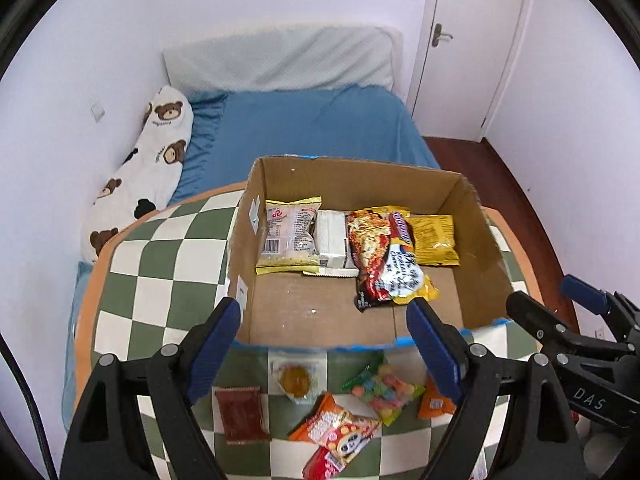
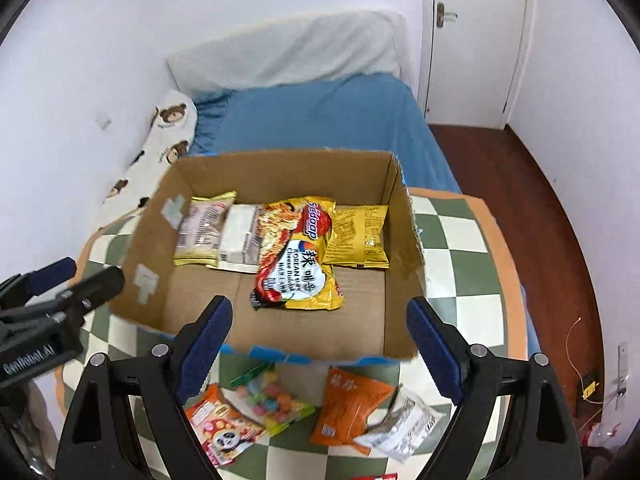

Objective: Organize snacks
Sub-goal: 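Open both tools to release the bread bag and yellow packet into the box, then grasp the orange Cuicuijiao bag with the left tool while the right tool grasps the red-white stick pack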

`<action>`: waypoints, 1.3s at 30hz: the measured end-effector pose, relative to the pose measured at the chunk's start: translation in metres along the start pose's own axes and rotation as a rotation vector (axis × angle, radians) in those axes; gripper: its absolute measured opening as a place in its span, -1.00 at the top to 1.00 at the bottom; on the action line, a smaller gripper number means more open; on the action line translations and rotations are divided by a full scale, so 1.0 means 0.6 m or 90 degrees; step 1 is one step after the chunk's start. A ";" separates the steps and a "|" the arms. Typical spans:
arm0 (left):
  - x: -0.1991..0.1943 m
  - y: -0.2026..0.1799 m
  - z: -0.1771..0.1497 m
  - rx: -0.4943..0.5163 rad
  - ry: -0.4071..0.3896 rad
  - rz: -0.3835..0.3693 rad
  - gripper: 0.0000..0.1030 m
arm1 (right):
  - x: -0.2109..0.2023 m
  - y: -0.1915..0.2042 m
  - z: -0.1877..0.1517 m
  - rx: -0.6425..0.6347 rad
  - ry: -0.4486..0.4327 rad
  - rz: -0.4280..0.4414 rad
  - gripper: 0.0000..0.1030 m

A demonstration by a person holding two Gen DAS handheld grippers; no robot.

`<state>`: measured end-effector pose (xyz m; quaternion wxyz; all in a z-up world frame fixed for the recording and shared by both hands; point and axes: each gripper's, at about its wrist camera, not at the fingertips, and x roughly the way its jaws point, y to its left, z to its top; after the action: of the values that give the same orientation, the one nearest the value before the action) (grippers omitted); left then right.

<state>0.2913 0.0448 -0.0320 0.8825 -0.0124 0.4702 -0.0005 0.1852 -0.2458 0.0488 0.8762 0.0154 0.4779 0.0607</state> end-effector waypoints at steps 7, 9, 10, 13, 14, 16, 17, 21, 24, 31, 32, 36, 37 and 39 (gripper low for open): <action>-0.064 -0.003 -0.052 -0.004 -0.038 -0.002 -0.65 | -0.088 0.016 -0.043 0.002 -0.037 0.011 -0.77; -0.070 -0.003 -0.071 -0.003 -0.032 -0.006 -0.65 | -0.101 0.017 -0.060 0.009 -0.035 0.018 -0.77; -0.070 -0.003 -0.084 -0.003 -0.026 -0.009 -0.65 | -0.105 0.018 -0.074 0.013 -0.030 0.021 -0.77; -0.052 -0.004 -0.122 0.010 0.004 -0.006 -0.65 | -0.100 0.010 -0.113 0.035 0.004 0.036 -0.77; -0.042 -0.004 -0.133 0.015 0.021 -0.002 -0.65 | -0.094 0.007 -0.127 0.039 0.018 0.036 -0.77; -0.011 -0.001 -0.164 0.018 0.071 0.001 -0.65 | -0.078 -0.006 -0.162 0.057 0.052 0.036 -0.77; 0.005 0.003 -0.177 0.016 0.092 -0.001 -0.65 | -0.068 -0.014 -0.178 0.068 0.068 0.035 -0.77; 0.086 -0.001 -0.227 0.046 0.187 0.013 -0.65 | -0.020 -0.057 -0.257 0.118 0.147 0.024 -0.77; 0.150 0.016 -0.248 -0.028 0.278 -0.035 -0.65 | 0.023 -0.098 -0.322 0.167 0.211 0.010 -0.77; 0.286 0.058 -0.273 -0.334 0.407 -0.126 -0.65 | 0.086 -0.172 -0.410 0.257 0.282 -0.020 -0.77; 0.299 0.055 -0.272 -0.350 0.410 -0.124 -0.65 | 0.092 -0.178 -0.419 0.265 0.290 -0.022 -0.77; 0.329 0.032 -0.273 -0.325 0.400 -0.062 -0.27 | 0.117 -0.183 -0.444 0.256 0.326 -0.032 -0.77; 0.332 0.021 -0.277 -0.295 0.396 -0.050 -0.22 | 0.123 -0.182 -0.450 0.250 0.337 -0.035 -0.77; 0.326 0.003 -0.285 -0.236 0.380 -0.039 -0.15 | 0.133 -0.179 -0.461 0.232 0.357 -0.040 -0.77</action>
<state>0.2588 0.0403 -0.2897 0.6883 -0.1858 0.6992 0.0544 0.0056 -0.3512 -0.1770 0.6950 0.1397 0.7035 -0.0505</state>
